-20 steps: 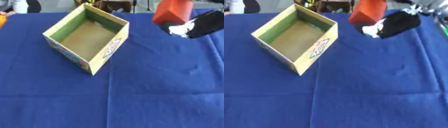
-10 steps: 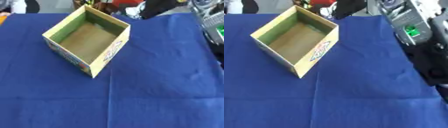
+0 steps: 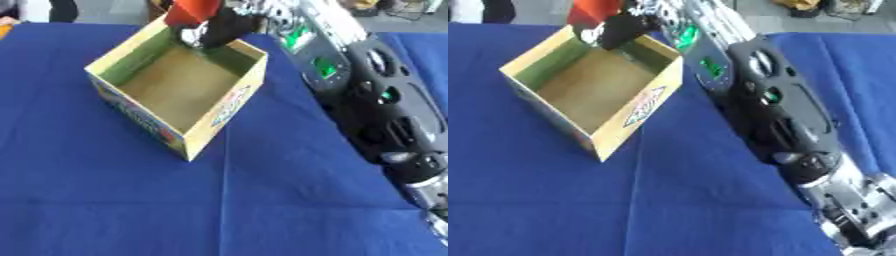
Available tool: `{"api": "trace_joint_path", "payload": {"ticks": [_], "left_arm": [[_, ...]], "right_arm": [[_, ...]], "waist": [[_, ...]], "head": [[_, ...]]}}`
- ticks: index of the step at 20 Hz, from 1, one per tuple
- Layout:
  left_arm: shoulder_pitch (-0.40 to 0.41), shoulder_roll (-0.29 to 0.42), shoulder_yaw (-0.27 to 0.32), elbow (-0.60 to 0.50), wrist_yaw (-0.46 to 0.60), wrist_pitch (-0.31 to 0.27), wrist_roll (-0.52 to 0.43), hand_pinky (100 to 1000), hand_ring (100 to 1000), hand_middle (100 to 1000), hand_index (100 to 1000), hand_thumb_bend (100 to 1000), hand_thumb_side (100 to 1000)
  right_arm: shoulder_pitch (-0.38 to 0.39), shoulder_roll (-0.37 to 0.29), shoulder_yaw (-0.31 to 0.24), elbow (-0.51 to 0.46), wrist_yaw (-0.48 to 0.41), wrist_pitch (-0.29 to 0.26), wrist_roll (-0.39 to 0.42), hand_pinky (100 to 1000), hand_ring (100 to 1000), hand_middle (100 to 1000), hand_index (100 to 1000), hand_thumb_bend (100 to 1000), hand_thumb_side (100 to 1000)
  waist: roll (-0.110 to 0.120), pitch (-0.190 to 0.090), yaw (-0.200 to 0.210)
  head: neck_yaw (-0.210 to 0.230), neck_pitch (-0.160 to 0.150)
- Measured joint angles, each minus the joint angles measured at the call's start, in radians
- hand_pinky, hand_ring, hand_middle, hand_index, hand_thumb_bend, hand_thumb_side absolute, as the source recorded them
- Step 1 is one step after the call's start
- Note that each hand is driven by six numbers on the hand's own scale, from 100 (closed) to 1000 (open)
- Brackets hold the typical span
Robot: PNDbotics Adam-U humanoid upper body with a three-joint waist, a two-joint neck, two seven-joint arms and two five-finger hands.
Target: Pick up objects on the table and place them in the box.
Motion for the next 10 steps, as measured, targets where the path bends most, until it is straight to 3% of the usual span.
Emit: {"api": "trace_joint_path", "payload": {"ticks": [10], "left_arm": [[-0.016,-0.009,-0.006,0.0,0.008,-0.003,-0.009,461,665,590,717,100,962]], "right_arm": [[-0.005,0.107,-0.016,0.218,0.078,-0.045,-0.078,643,605,351,472,100,547]], "waist": [[-0.004,0.017,0.021]], "head": [[-0.018,-0.014]]}}
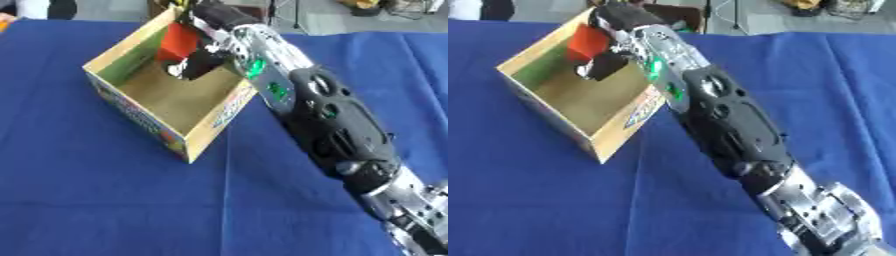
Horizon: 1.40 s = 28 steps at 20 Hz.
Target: Pick up objects on the table and place them in the box.
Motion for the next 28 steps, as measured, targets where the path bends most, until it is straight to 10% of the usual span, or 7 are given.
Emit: {"api": "trace_joint_path", "payload": {"ticks": [9,14,20,28], "left_arm": [[-0.002,-0.008,-0.001,0.0,0.001,-0.002,-0.004,462,667,591,718,100,963],[-0.002,-0.008,-0.003,0.0,0.001,-0.001,-0.005,462,667,591,717,100,963],[-0.003,-0.008,-0.005,0.0,0.001,-0.001,-0.005,463,668,592,717,100,964],[0.0,-0.008,-0.005,0.0,0.001,0.0,-0.005,463,669,592,717,100,964]], "right_arm": [[0.016,0.043,0.003,0.084,0.086,-0.056,-0.007,722,734,565,679,100,749],[0.016,0.046,0.004,0.083,0.105,-0.111,0.041,839,879,774,857,510,1000],[0.015,0.042,-0.014,0.063,0.096,-0.134,0.079,902,953,850,915,659,1000],[0.007,0.018,-0.033,-0.018,-0.004,-0.114,0.081,868,914,820,904,617,1000]], "waist": [[0.0,0.003,0.009],[0.0,0.003,0.004],[-0.002,0.003,0.0],[-0.002,0.002,-0.012]], "head": [[-0.005,-0.005],[0.0,-0.005],[0.009,-0.004],[0.02,-0.002]]}}
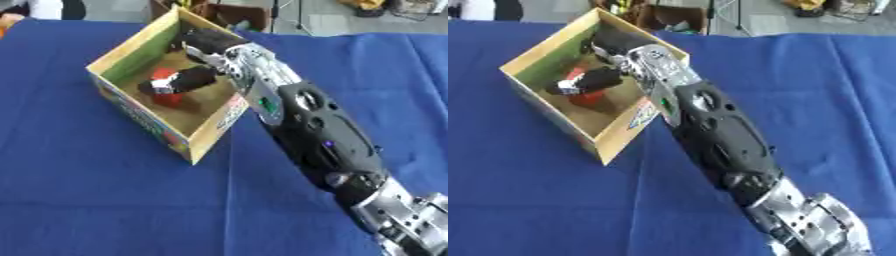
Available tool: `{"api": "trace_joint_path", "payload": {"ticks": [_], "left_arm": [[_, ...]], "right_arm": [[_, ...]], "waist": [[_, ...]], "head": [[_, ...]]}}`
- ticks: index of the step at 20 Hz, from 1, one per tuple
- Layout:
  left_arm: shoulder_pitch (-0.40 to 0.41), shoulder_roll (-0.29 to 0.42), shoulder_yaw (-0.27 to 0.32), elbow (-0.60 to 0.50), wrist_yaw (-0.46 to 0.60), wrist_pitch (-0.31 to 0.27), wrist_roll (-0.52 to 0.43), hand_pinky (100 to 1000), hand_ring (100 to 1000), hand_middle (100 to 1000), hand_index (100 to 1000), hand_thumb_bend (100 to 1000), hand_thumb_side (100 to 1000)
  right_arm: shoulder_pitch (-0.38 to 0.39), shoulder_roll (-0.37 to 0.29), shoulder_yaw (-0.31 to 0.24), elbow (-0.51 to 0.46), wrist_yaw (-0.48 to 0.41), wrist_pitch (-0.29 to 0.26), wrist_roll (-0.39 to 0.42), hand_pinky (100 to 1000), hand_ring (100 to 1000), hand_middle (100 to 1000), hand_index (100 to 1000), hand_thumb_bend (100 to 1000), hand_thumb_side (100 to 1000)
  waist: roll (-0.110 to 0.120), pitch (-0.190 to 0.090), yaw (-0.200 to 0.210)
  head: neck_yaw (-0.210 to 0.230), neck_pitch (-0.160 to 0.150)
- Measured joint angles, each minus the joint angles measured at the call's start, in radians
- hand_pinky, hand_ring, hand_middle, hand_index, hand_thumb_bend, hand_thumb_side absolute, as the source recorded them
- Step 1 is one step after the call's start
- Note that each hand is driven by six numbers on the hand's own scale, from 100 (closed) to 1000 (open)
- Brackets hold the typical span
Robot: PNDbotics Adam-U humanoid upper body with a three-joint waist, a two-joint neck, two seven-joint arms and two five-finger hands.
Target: Pick up objects on the table and place them in the box.
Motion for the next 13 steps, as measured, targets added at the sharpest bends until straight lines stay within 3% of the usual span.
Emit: {"api": "trace_joint_path", "payload": {"ticks": [6,10,13], "left_arm": [[0.015,0.0,0.0,0.0,-0.001,0.003,0.003,463,669,592,716,100,963],[0.026,0.0,0.003,0.0,-0.002,0.007,0.008,464,669,592,716,100,962],[0.035,0.0,0.006,0.0,-0.004,0.009,0.011,464,669,592,716,100,961]], "right_arm": [[0.001,-0.084,-0.005,-0.196,-0.106,0.049,-0.047,848,882,785,879,545,1000],[0.028,-0.16,-0.004,-0.354,-0.184,0.092,-0.063,811,834,740,849,282,1000],[0.065,-0.226,-0.011,-0.477,-0.255,0.137,-0.077,787,809,720,836,178,1000]], "waist": [[0.004,-0.018,-0.024],[0.013,-0.03,-0.043],[0.021,-0.039,-0.058]], "head": [[0.019,0.012],[0.036,0.023],[0.05,0.033]]}}
